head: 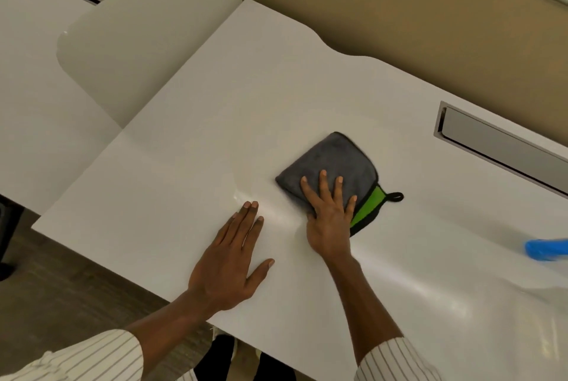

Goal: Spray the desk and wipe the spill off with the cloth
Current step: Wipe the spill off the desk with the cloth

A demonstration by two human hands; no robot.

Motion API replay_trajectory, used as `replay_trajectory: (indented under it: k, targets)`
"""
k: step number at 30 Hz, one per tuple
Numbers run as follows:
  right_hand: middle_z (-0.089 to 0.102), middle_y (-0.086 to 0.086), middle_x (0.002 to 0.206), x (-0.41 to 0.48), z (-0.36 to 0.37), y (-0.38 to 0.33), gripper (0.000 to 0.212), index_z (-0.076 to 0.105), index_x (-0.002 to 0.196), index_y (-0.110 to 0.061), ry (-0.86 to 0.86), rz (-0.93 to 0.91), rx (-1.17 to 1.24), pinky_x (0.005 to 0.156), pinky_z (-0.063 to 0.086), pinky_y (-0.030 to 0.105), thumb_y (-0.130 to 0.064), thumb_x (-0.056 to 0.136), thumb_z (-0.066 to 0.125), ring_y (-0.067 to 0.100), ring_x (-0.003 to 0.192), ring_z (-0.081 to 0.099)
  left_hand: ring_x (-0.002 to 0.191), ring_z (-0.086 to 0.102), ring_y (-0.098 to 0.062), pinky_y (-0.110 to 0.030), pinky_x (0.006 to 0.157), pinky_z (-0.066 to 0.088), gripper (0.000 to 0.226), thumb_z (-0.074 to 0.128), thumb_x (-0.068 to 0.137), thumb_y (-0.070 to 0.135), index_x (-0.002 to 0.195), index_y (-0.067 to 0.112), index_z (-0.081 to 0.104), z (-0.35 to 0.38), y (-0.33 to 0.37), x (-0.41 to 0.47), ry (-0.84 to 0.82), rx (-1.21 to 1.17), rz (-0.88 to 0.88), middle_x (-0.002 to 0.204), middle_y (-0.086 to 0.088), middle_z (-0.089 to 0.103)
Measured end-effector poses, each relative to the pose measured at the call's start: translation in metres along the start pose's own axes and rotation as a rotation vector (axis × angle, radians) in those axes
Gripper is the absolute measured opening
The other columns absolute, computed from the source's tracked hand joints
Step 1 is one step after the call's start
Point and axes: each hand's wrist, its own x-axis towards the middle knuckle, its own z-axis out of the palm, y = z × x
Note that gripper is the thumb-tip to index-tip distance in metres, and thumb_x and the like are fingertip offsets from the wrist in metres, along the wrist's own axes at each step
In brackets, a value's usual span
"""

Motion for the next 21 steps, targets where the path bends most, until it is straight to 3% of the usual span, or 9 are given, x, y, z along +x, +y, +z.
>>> replay_trajectory:
  k: [6,16,21]
  targets:
    - [0.002,-0.004,0.175,-0.048,0.017,-0.026,0.080,0.021,0.162,-0.042,0.016,-0.098,-0.007,0.124,-0.010,0.064,-0.012,0.090,0.040,0.032,0.160,-0.011,0.168,0.018,-0.026,-0.039,0.134,0.021,0.086,0.047,0.107,0.062,0.170,0.006,0.028,0.003,-0.001,0.003,0.035,-0.031,0.005,0.180,-0.013,0.019]
    - [0.004,-0.005,0.175,0.082,-0.012,-0.006,0.070,0.023,0.159,-0.048,-0.055,-0.017,-0.007,0.123,-0.007,0.069,-0.015,0.102,0.046,0.031,0.161,-0.009,0.170,0.007,-0.025,-0.043,0.134,0.021,0.085,0.049,0.108,0.059,0.170,0.005,0.027,-0.002,0.001,0.002,0.003,0.011,0.020,0.183,-0.012,0.009]
    - [0.001,-0.004,0.175,0.051,-0.007,-0.019,0.073,0.021,0.160,-0.046,-0.061,-0.023,-0.007,0.124,-0.007,0.068,-0.014,0.101,0.048,0.031,0.160,-0.011,0.170,0.009,-0.026,-0.045,0.133,0.026,0.085,0.046,0.108,0.062,0.170,0.005,0.028,0.000,0.000,0.002,0.014,0.005,0.021,0.182,-0.012,0.011]
